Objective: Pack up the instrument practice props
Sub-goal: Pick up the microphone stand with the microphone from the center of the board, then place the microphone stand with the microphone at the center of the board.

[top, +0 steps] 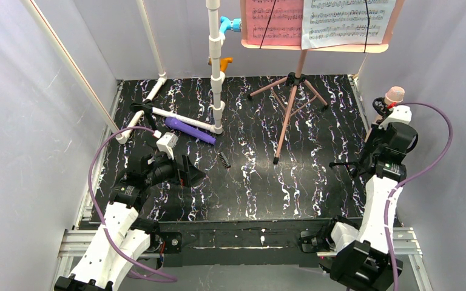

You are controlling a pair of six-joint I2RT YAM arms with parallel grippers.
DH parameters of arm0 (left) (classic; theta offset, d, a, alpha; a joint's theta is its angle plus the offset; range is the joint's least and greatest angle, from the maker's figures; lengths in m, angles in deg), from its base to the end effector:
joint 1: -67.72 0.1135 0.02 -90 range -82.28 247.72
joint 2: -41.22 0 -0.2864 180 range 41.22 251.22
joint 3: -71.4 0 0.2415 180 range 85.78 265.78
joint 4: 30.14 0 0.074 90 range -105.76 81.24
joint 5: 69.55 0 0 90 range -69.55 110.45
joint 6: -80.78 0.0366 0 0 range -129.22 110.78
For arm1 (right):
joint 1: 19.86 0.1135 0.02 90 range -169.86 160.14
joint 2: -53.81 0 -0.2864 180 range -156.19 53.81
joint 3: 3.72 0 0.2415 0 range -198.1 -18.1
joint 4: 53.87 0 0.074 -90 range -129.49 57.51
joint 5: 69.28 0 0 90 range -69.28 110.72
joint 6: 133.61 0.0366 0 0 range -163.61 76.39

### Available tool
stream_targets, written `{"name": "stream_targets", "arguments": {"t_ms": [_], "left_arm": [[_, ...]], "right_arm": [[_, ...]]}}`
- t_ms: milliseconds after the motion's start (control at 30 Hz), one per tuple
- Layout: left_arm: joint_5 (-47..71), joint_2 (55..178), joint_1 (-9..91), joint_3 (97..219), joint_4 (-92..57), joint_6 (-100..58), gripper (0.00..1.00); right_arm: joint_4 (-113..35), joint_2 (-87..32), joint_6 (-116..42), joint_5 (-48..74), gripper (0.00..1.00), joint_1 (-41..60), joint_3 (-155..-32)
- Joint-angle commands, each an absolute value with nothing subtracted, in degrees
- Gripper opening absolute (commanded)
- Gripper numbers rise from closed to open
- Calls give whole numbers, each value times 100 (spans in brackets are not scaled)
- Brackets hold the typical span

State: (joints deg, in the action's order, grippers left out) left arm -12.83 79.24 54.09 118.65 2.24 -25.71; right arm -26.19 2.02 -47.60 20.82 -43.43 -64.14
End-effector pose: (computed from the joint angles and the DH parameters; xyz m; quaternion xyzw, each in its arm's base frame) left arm 0.1206 -0.0499 0.2875 0.1377 0.8033 -0.3679 0.4476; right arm 0.1706 -0.0745 0.3387 0.1390 0.8024 -0.1389 0.5635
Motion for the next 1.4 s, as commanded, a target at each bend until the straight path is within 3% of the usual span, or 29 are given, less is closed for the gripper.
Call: {"name": "stream_targets", "arguments": {"t_ms": [0,667,1100,1367], "left_arm": [[-1416,7844,5396,12059,191,-2531,100],[-1567,7671,5395,12033,76,-2495,100],[-2419,7546,5380,11799,-610,-2755,100],[-2384,7441,4907,11694,-867,-3151,100]], "right_arm": [[-2811,779,-5113,1690,1,-4389,-6750],[6,1637,-6756,-2443,1,-4403,-7705],[2450,214,-8638,-4672,1,-4341,-8530],[1131,-7,-7678,-4773,1,-3022,-8421]]}}
